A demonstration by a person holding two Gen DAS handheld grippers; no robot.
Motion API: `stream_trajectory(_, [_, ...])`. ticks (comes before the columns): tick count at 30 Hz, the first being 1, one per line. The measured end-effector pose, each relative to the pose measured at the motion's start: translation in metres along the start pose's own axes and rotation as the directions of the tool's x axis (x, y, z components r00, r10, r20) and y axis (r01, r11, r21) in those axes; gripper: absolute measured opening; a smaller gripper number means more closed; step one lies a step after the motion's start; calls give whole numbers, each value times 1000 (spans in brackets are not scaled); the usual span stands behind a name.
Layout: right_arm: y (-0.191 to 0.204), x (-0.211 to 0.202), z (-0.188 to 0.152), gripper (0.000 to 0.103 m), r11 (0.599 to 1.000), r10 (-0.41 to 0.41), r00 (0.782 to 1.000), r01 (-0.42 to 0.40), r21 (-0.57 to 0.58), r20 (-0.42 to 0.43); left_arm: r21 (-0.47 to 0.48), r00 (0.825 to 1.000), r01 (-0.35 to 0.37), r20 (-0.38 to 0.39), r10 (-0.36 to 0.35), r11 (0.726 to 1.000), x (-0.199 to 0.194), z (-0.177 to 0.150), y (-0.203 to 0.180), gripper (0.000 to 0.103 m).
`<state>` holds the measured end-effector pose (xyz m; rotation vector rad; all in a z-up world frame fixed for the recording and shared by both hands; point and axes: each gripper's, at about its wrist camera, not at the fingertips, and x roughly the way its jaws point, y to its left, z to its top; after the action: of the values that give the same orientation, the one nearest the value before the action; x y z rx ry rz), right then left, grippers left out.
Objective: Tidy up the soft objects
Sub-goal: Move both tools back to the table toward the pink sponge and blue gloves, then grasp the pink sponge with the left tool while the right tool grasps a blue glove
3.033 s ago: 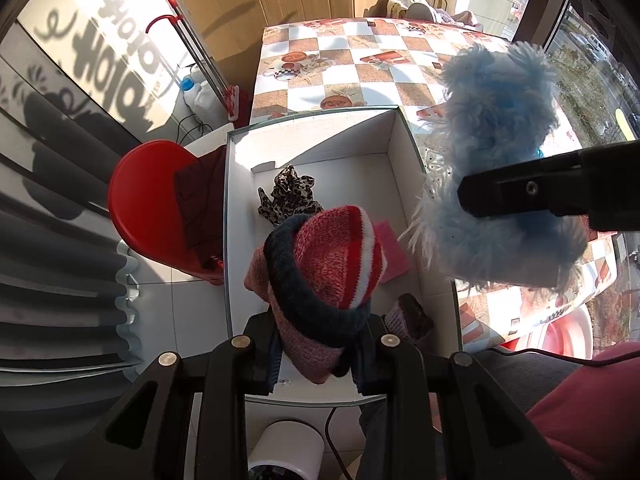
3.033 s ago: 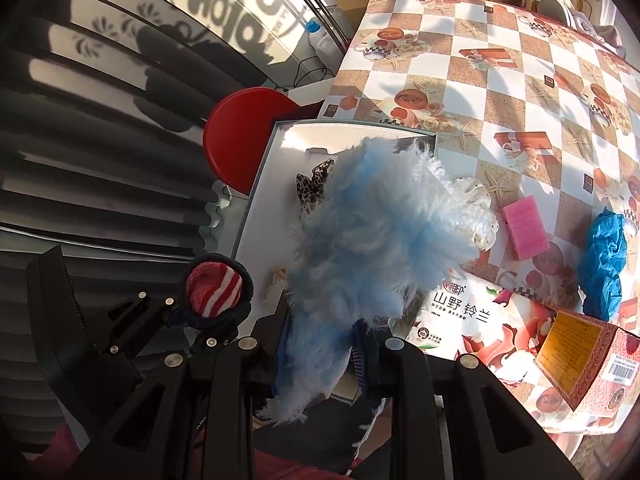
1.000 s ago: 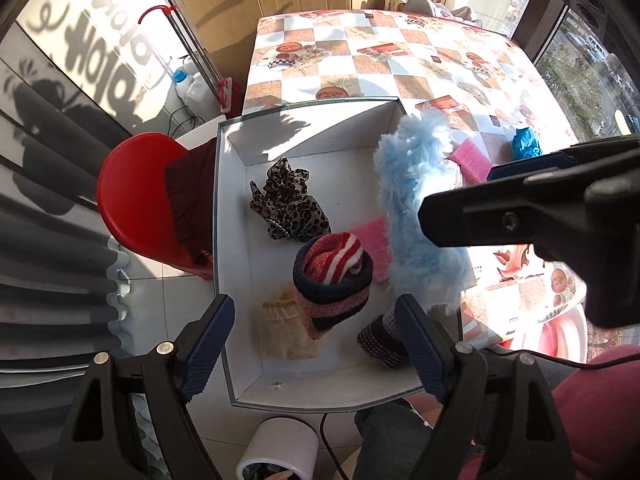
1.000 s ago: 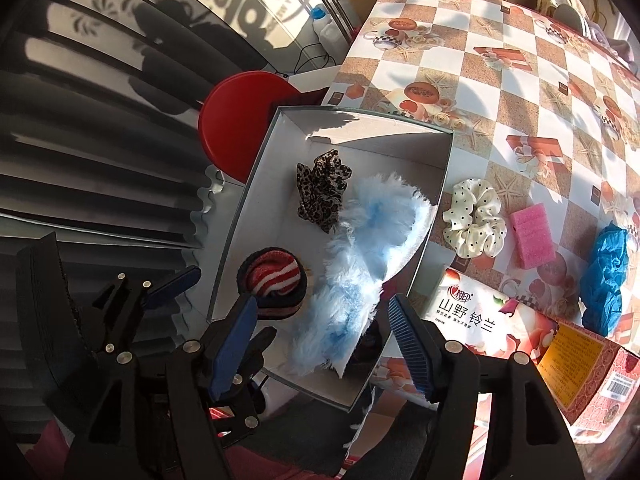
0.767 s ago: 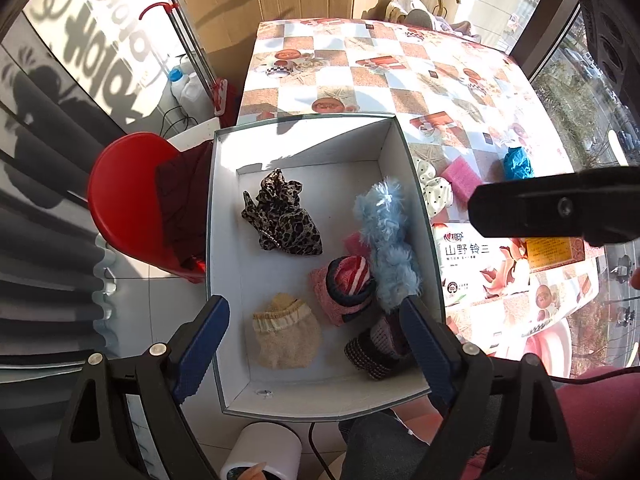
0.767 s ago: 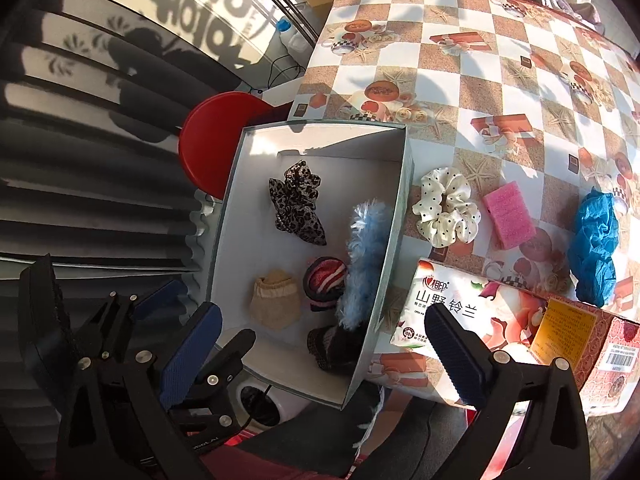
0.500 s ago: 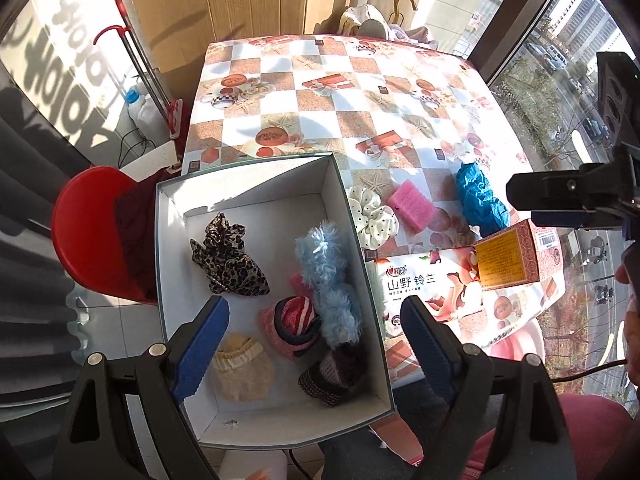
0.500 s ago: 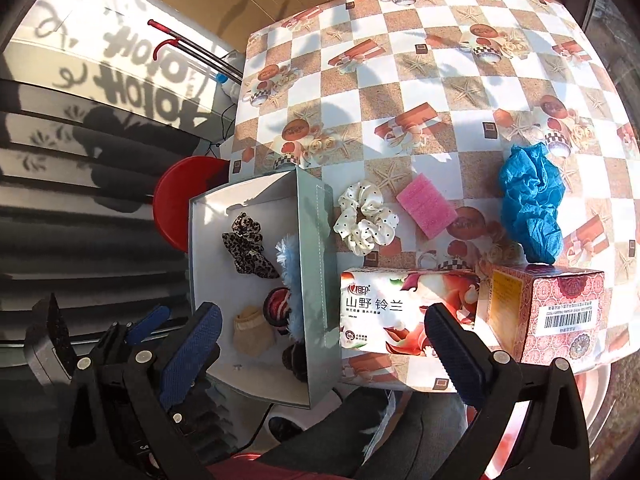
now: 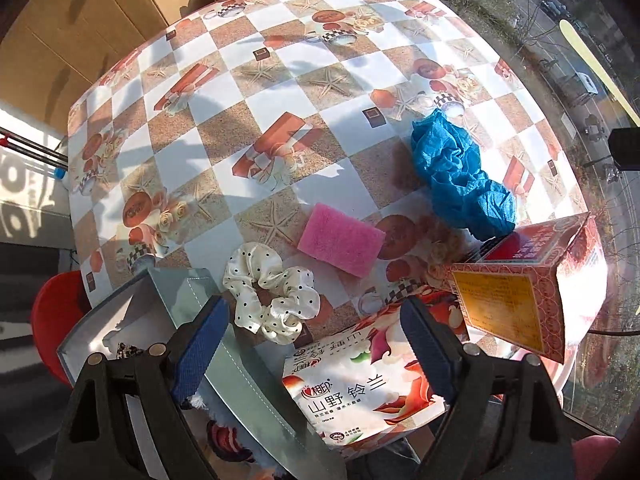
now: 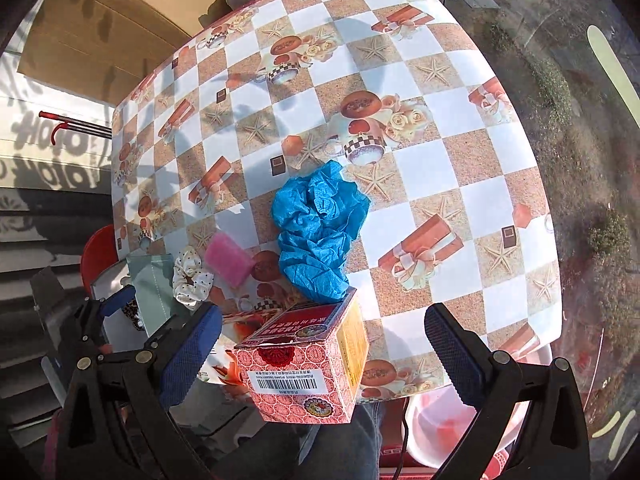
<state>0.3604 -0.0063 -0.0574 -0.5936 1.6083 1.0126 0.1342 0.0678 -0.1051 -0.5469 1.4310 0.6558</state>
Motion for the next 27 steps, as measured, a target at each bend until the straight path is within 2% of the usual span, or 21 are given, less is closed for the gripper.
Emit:
stream_trajectory(4, [-9, 39, 22, 102, 999, 13, 997, -15, -29, -74, 45, 997, -38, -68, 41, 998, 39, 22, -15, 90])
stream_trajectory(11, [5, 99, 63, 102, 988, 8, 986, -33, -151, -164, 69, 988, -55, -142, 64, 996, 83, 36, -21, 90])
stream_trajectory(16, [21, 138, 79, 102, 971, 0, 976, -52, -233, -217, 35, 980, -20, -196, 26, 999, 104, 37, -18, 90])
stream_trajectory(20, [27, 162, 83, 102, 964, -24, 967, -44, -261, -252, 17, 972, -29, -231, 32, 999, 117, 37, -18, 90])
stream_trajectory(24, [14, 170, 89, 102, 957, -138, 969, 77, -280, -207, -6, 973, -31, -229, 28, 1000, 121, 40, -18, 91])
stream_trajectory(27, [-29, 157, 111, 102, 983, -145, 977, 124, -137, -158, -21, 976, -33, -217, 27, 999, 120, 48, -15, 91])
